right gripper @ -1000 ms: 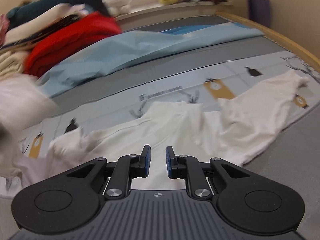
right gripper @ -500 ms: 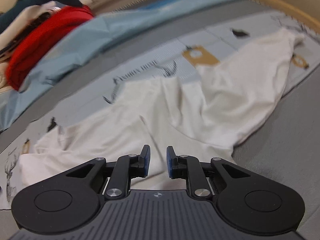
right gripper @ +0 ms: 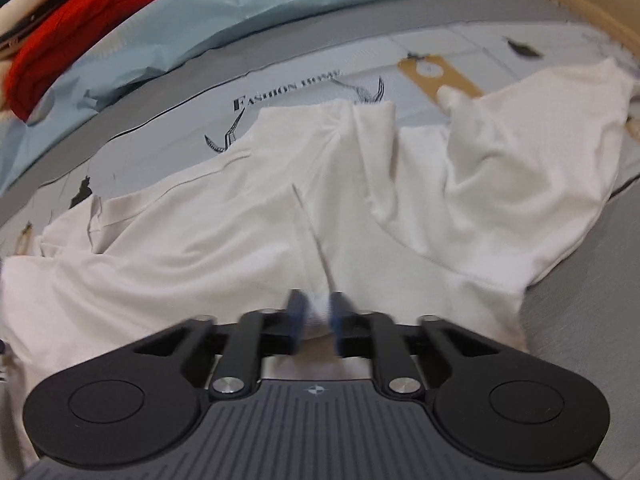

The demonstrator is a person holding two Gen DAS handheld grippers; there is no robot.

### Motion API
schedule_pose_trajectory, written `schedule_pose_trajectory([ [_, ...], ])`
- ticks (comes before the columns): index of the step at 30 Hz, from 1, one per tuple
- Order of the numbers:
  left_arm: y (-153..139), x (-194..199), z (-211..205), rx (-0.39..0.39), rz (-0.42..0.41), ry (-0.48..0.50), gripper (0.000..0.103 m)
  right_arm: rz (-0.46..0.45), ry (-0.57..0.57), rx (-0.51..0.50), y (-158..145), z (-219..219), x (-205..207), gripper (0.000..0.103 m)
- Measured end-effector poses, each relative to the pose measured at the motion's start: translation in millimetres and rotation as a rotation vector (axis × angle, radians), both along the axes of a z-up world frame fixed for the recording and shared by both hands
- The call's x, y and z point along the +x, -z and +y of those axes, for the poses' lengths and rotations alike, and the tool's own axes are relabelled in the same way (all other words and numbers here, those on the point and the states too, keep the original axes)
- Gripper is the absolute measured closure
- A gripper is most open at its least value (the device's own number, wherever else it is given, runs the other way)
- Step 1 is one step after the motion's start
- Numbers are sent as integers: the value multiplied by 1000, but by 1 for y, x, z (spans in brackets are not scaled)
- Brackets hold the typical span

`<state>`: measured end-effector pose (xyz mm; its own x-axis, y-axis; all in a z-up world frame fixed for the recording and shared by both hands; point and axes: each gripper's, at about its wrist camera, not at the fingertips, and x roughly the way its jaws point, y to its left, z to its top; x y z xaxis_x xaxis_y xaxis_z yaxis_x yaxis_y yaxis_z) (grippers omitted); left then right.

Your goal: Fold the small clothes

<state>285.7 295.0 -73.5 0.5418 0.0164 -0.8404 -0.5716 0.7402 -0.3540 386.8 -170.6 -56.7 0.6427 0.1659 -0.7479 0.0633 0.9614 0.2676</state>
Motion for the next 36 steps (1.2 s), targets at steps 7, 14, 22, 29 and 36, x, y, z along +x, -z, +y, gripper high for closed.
schedule_pose_trajectory([
  [7,-20,-4,-3,82,-47,57,95,-250,10,175,-58,-28,-19,102],
  [14,-36,-10,-19,125,78,258,92,-205,112,83,-64,-59,-25,102],
  [22,-52,-13,-10,55,-55,205,91,-91,145,-31,-31,-57,-8,97],
  [29,-4,7,-17,108,140,279,89,56,-18,-21,-5,-34,-1,87],
  [36,-19,19,10,74,-59,150,67,-9,-3,-32,-19,-35,-7,83],
])
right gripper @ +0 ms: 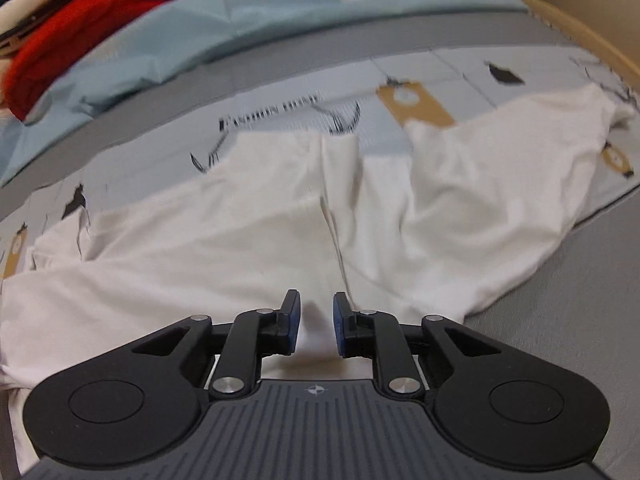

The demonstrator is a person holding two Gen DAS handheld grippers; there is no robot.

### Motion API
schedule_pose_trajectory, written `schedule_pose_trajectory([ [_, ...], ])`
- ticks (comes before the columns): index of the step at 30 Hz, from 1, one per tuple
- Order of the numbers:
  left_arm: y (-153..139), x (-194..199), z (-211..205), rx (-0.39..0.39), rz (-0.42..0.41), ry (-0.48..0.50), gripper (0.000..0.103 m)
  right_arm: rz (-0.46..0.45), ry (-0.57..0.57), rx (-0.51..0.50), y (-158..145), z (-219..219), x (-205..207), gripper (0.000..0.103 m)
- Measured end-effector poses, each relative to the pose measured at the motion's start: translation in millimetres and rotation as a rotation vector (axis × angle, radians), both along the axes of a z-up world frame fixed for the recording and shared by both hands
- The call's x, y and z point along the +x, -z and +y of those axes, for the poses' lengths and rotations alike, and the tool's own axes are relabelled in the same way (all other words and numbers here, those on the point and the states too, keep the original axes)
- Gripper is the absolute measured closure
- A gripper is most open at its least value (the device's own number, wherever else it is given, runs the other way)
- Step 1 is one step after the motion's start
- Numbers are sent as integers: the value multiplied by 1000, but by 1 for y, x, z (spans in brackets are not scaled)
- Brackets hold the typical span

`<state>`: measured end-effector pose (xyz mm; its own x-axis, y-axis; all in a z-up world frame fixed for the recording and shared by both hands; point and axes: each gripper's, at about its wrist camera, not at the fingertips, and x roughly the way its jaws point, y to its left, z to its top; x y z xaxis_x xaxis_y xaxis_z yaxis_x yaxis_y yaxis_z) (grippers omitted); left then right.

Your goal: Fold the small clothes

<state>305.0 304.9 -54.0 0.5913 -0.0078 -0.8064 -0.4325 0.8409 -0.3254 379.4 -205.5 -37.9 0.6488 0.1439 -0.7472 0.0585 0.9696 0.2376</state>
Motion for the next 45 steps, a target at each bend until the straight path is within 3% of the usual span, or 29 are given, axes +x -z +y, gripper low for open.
schedule_pose_trajectory([
  [3,16,8,5,-59,-5,-23,63,3,17,17,2,-3,4,83],
  [5,29,16,4,-90,7,-9,65,12,34,20,2,-8,8,83],
  [6,35,20,3,-103,16,9,71,10,39,22,0,-9,4,83],
  [7,35,22,1,-93,8,28,98,8,44,26,0,-9,3,83],
  [8,30,22,1,-66,-17,36,99,6,46,32,-1,-10,3,83],
  [10,9,18,2,21,-125,19,99,-3,45,46,-1,-11,2,83],
  [11,0,17,1,73,-138,20,98,-13,43,51,-3,-11,2,83],
  [12,-2,19,-2,117,-116,21,98,-20,39,52,-3,-11,2,83],
  [14,5,23,-6,186,5,26,94,-28,31,50,-5,-10,2,83],
  [16,5,22,-8,184,61,24,94,-23,33,43,-4,-10,2,83],
  [18,-12,11,-13,173,1,8,94,-12,34,45,-2,-12,4,83],
  [21,-18,3,-25,109,-7,111,93,-10,19,48,0,-10,4,83],
  [24,16,5,-38,172,221,205,92,-1,-24,63,2,-5,5,83],
  [25,22,1,-36,173,235,203,92,9,-38,62,4,-3,5,83],
  [30,-8,-15,-15,96,129,105,86,79,-50,26,22,3,6,79],
  [32,-5,-17,-10,68,130,78,75,76,-57,21,23,5,6,77],
  [35,11,-11,-10,6,192,98,68,68,-65,10,22,9,5,73],
  [37,20,-9,-16,45,242,138,68,62,-71,-3,22,11,4,73],
  [38,19,-8,-17,68,232,151,78,57,-78,-12,23,13,4,73],
  [40,14,-7,-20,90,190,159,90,43,-94,-23,22,14,3,89],
  [41,5,-7,-23,131,162,160,91,34,-98,-20,21,15,3,100],
  [42,0,-7,-26,167,134,166,91,21,-91,-22,19,13,3,103],
  [45,-14,-9,-36,211,80,189,91,-81,-49,20,2,4,-1,103],
])
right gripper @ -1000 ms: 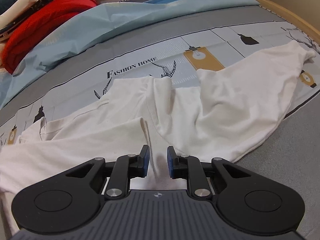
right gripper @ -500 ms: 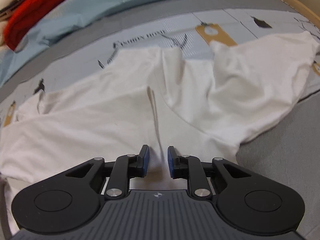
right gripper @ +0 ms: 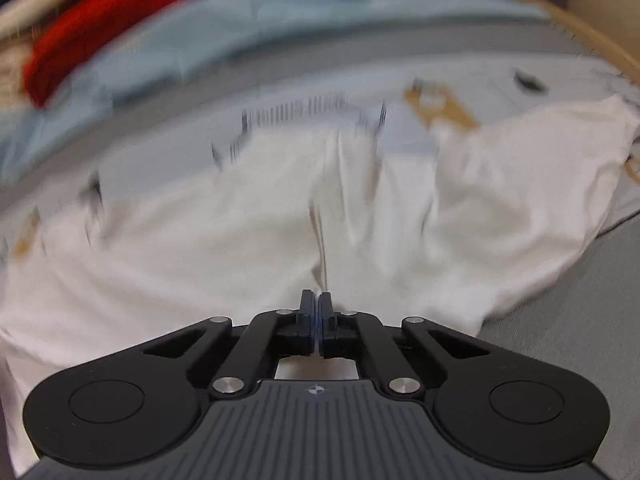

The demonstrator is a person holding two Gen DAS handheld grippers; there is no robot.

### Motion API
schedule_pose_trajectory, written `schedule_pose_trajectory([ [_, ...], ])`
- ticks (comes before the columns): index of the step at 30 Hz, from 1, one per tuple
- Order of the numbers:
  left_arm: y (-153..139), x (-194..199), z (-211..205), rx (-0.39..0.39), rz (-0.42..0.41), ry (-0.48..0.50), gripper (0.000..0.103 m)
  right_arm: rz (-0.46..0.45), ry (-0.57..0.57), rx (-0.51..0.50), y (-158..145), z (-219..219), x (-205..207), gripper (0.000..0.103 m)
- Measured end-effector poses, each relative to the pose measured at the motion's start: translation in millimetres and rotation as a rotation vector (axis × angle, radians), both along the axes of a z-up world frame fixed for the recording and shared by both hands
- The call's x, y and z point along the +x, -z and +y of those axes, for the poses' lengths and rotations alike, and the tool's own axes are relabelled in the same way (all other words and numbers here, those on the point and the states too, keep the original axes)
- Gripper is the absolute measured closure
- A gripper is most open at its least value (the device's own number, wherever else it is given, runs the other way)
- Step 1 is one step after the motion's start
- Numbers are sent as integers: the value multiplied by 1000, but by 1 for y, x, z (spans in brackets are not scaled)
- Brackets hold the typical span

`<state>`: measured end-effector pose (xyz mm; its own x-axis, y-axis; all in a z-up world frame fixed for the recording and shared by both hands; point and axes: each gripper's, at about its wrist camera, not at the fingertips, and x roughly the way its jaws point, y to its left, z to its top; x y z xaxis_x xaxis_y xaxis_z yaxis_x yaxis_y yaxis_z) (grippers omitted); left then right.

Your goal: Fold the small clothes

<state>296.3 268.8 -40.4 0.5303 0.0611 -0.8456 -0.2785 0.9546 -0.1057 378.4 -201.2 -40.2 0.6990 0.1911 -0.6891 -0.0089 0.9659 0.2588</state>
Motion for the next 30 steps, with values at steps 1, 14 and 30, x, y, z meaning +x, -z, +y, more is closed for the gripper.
schedule_pose_trajectory([
  [1,4,2,-1,11,35,9,89,-48,10,0,-8,-2,-2,103],
  [14,29,8,-14,40,167,12,79,-28,4,-18,2,-4,1,95],
  [30,-87,-70,-111,164,-277,0,69,-118,323,139,-6,-150,-11,82],
])
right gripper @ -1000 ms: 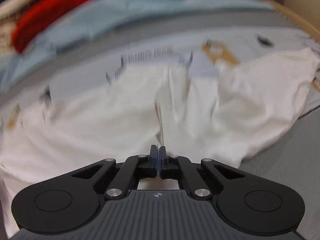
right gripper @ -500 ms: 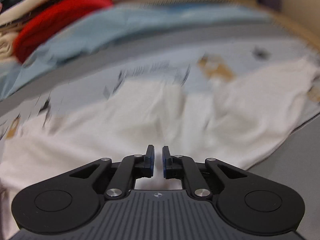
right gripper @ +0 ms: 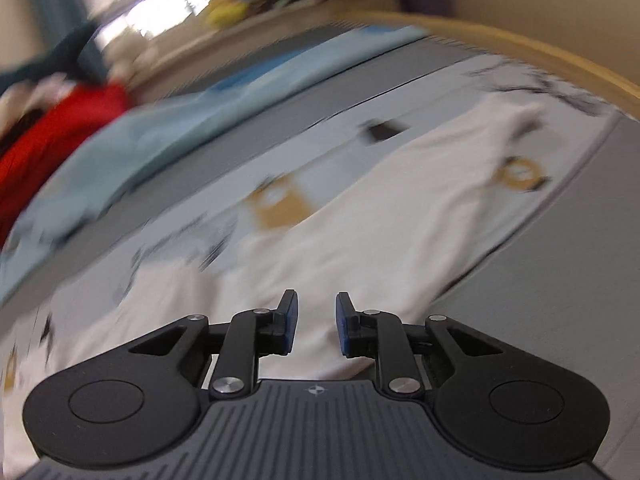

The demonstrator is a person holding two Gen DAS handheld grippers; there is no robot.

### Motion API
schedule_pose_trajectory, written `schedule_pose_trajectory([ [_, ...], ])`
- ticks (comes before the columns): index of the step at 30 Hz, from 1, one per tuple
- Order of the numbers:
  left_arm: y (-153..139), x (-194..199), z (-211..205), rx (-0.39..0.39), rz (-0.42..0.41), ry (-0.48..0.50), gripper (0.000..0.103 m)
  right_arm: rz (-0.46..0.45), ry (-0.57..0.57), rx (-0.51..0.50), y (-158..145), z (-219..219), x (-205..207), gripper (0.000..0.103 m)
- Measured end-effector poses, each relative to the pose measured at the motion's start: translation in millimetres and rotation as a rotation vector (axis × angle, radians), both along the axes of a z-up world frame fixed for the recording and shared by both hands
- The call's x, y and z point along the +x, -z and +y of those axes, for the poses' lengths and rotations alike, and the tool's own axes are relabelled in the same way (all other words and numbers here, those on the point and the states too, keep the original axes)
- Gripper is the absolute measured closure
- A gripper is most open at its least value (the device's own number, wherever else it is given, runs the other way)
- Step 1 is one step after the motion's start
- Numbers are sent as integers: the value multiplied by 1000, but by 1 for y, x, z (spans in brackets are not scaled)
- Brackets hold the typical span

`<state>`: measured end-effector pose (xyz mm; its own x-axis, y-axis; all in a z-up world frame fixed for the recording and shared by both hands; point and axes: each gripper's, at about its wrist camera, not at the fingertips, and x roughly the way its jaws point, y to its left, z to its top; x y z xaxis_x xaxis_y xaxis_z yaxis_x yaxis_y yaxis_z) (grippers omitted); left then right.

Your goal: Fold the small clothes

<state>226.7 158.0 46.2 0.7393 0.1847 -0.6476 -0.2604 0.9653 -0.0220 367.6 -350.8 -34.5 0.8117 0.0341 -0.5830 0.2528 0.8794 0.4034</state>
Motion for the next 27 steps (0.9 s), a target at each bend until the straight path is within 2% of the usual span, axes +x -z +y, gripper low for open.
schedule_pose_trajectory([
  [1,8,1,-7,32,-1,12,69,-19,41,5,2,-19,-2,84],
  [2,16,6,-16,68,31,22,69,-39,71,7,4,-34,-6,91],
  [3,23,11,-21,84,59,34,69,-57,99,5,7,-50,-5,92],
  [6,36,23,-30,54,81,89,69,-89,182,25,17,-97,-7,90],
  [8,40,32,-36,68,85,121,69,-102,241,62,26,-126,-6,89],
  [10,49,39,-39,87,89,148,69,-104,279,104,37,-146,0,83],
  [14,63,49,-40,92,116,166,69,-136,308,226,60,-173,22,59],
  [19,66,47,-36,68,119,168,69,-156,327,338,78,-188,50,57],
  [22,67,48,-33,70,129,170,69,-187,340,344,81,-186,63,57],
  [23,67,49,-32,67,130,167,69,-191,331,336,80,-183,69,59],
  [25,65,49,-29,57,125,160,69,-194,306,337,79,-178,75,92],
  [26,63,49,-27,51,121,155,69,-189,306,336,79,-176,76,99],
  [27,61,49,-26,48,117,149,69,-198,341,302,75,-172,73,100],
])
